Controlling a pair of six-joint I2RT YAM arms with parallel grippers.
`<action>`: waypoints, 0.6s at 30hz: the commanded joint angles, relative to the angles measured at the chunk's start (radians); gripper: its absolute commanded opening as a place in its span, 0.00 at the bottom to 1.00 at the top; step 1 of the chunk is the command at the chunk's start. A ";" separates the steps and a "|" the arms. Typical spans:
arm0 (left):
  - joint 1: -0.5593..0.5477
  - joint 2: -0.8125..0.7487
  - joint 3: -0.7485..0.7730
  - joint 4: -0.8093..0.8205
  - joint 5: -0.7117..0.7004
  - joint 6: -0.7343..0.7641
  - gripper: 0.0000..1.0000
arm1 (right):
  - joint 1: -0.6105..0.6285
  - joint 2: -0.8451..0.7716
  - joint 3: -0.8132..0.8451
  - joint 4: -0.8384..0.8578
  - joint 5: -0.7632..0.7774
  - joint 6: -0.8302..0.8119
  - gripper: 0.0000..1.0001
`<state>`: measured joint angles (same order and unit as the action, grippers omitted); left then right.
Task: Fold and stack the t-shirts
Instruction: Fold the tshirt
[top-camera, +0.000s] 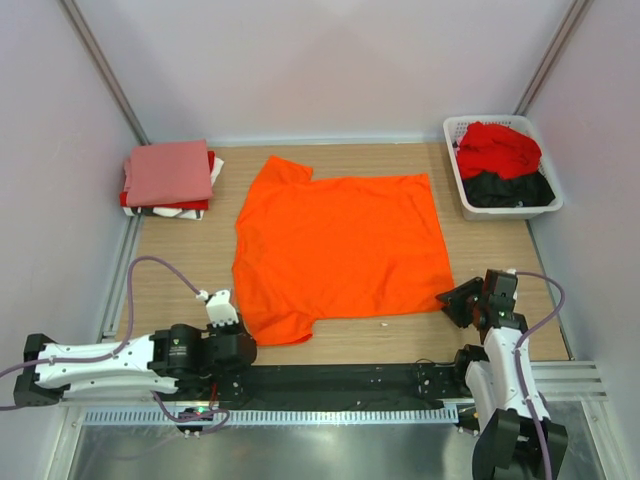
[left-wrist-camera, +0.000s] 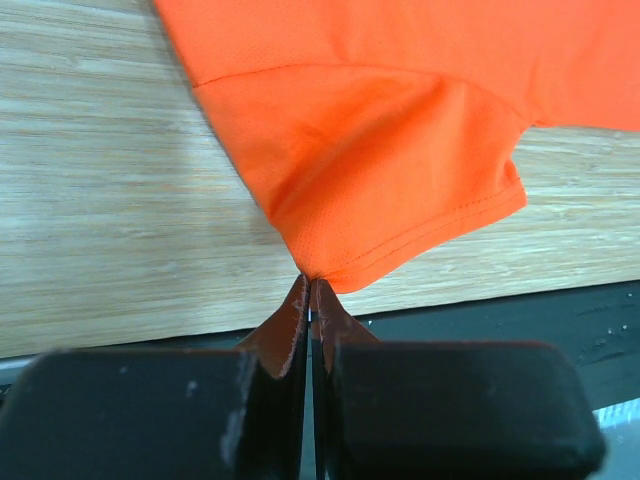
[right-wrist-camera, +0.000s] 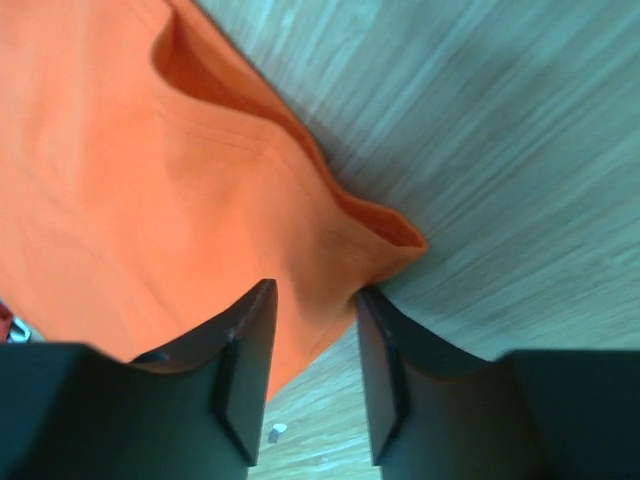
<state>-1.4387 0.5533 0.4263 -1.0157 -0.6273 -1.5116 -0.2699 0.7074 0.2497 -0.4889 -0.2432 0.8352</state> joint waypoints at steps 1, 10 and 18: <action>0.000 -0.021 0.034 -0.023 -0.057 -0.022 0.00 | 0.000 -0.002 -0.032 -0.013 0.030 -0.004 0.42; -0.002 -0.013 0.106 -0.070 -0.060 -0.001 0.00 | 0.000 -0.126 -0.006 -0.102 -0.068 -0.045 0.01; -0.002 0.014 0.252 -0.139 -0.055 0.062 0.00 | 0.001 -0.230 0.207 -0.336 -0.091 -0.106 0.01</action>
<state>-1.4387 0.5522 0.6197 -1.1080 -0.6300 -1.4826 -0.2703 0.4870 0.3527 -0.7307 -0.3069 0.7795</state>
